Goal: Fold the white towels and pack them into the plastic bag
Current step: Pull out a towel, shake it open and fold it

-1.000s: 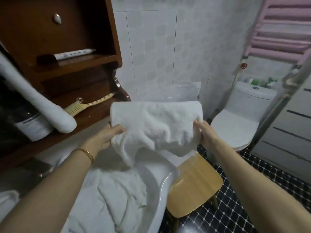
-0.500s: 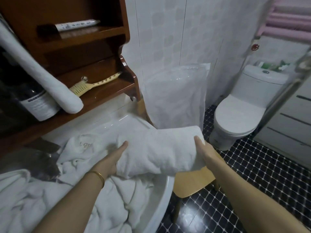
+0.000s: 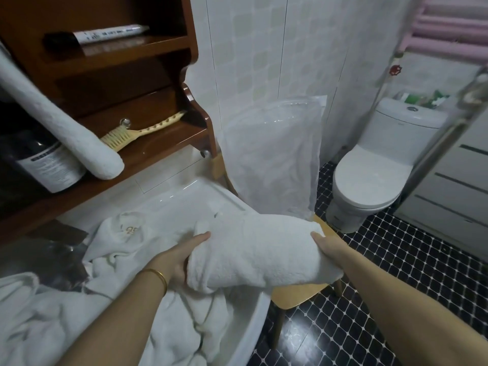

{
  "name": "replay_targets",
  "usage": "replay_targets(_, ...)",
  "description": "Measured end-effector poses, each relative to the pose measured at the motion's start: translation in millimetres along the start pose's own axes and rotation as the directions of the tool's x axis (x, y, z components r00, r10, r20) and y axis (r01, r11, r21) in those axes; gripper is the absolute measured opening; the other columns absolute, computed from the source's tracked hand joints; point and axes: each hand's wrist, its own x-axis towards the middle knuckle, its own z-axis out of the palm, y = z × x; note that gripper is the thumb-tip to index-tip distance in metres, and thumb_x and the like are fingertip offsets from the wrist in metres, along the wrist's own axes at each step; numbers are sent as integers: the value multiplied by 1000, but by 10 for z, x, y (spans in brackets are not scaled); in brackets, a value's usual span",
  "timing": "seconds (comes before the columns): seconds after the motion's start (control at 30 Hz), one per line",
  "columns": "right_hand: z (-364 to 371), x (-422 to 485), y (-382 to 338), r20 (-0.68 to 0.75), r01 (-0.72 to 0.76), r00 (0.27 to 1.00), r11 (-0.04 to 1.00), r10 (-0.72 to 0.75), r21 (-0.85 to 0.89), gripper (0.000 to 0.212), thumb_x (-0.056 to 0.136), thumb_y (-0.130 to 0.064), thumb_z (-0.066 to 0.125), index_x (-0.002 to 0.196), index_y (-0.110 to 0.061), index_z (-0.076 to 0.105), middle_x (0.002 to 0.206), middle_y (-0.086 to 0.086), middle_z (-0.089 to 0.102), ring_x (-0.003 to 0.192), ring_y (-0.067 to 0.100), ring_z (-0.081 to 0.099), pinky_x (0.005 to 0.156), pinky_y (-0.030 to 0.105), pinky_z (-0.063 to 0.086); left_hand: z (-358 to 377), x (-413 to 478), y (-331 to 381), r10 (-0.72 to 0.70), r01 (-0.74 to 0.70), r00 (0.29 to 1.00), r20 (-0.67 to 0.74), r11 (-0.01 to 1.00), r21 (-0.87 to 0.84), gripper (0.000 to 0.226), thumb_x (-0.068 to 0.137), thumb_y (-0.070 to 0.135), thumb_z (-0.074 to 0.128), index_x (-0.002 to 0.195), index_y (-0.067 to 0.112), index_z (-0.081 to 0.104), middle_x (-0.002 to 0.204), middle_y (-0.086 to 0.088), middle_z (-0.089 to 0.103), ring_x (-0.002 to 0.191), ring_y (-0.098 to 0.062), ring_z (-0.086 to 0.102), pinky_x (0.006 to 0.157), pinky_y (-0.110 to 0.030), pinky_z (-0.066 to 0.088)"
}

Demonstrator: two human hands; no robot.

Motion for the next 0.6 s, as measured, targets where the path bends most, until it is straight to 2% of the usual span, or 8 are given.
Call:
replay_targets(0.1,8,39,-3,-7,7,1000,996,-8,-84,63,100,-48,30,131,3,48,139,18,48,124,33,46,101,35,33,18,45,-34,-40,40,999,23,999,-12,65,65,55,77,110,10,68,102,-21,71,91,-37,69,76,-44,54)
replay_targets(0.27,17,131,35,-12,-12,1000,985,11,-174,68,99,-53,27,133,2,48,140,18,47,126,34,45,103,37,32,-3,132,-84,-134,135,984,120,991,-1,80,56,64,77,116,11,65,112,-25,66,100,-46,63,89,-59,46)
replay_targets(0.4,18,193,82,-11,-6,1000,976,4,-220,70,98,-55,29,134,2,47,143,17,45,129,34,43,105,36,30,11,168,-148,-150,176,964,219,979,-104,81,60,58,80,120,7,60,111,-34,62,102,-57,57,86,-71,42)
replay_targets(0.5,16,217,97,-14,-3,1000,968,0,-250,71,97,-57,28,132,1,49,141,18,47,127,34,44,103,36,32,24,159,-177,-192,233,937,292,966,-113,83,65,57,77,125,4,55,118,-36,58,109,-57,54,89,-70,41)
replay_targets(0.6,11,233,115,-21,1,1000,965,-7,-262,72,96,-58,29,132,1,49,139,18,49,125,35,46,103,37,33,35,136,-176,-220,257,933,286,961,-99,87,63,60,76,120,-2,57,116,-33,60,104,-51,60,85,-59,50)
